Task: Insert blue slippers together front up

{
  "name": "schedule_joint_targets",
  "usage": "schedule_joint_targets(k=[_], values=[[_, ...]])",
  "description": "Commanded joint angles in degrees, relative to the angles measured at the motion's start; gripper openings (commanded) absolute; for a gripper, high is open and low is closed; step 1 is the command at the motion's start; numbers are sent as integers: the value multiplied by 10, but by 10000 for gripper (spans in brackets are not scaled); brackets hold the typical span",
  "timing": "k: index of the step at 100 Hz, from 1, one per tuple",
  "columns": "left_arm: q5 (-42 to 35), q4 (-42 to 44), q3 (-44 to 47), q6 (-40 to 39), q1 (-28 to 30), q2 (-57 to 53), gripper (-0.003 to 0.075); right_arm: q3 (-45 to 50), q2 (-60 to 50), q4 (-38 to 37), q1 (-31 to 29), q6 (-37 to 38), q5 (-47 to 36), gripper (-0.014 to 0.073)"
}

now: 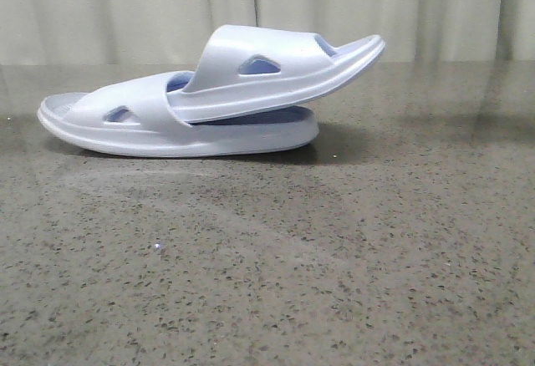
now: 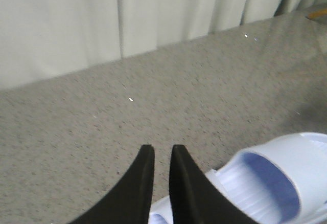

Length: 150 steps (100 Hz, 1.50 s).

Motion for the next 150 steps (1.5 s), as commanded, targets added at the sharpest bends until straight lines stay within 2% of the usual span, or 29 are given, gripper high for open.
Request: schedule_joint_targets(k=[1,11,20,31,38,45,66,82,99,150], values=[[-64,-27,-5,-5,-7,-47,15,15,-73,12,29,-5,-82,-78],[-144,5,23,-5,-31,-90,15,73,-141,9,89,-30,-199,-78],[-237,50,63,-5,-80,-132,15,138,-205,3,162,-62,-325,-78],[-352,77,124,-5,-147,-190,15,225,-281,-25,250,-65,-468,-78],[-393,79,162,-5,-180,-230,15,281,-328,-32,291,-65,-531,-78],[-403,72,198,-5,-199,-266,15,338,-378,-31,314,-65,-565,-78],[-403,15,313,-5,-208,-354,15,487,-509,30,322,-65,-566,-78],[-403,-26,387,-5,-208,-416,15,542,-572,41,322,-65,-584,-78],[-403,-58,427,-5,-208,-448,15,550,-580,50,322,-65,-581,-78],[-401,-63,427,-5,-208,-446,15,550,-580,50,322,-65,-582,-78]])
